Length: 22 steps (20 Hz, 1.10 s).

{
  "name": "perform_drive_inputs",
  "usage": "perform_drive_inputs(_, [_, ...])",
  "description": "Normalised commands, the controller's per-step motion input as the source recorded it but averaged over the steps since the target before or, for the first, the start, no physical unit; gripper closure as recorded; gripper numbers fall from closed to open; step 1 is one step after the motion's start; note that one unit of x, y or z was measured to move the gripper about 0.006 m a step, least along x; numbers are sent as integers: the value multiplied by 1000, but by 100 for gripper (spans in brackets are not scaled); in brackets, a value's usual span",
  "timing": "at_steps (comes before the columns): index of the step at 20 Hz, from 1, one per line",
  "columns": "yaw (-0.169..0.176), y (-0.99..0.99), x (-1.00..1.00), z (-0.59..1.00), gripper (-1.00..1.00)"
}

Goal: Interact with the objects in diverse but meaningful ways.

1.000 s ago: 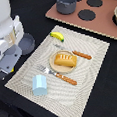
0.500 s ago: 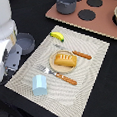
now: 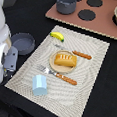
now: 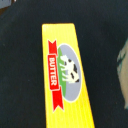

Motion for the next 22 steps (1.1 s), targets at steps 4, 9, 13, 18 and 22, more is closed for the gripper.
perform_drive_inputs(4, [29,20,-246,-320,-100])
perform_drive_inputs(9, [18,0,-208,-330,-100])
perform_drive_inputs(13, [18,0,-214,-267,-100])
perform_drive_inputs(18, [7,8,-86,0,100])
perform_drive_inputs(22, [10,6,-38,38,100])
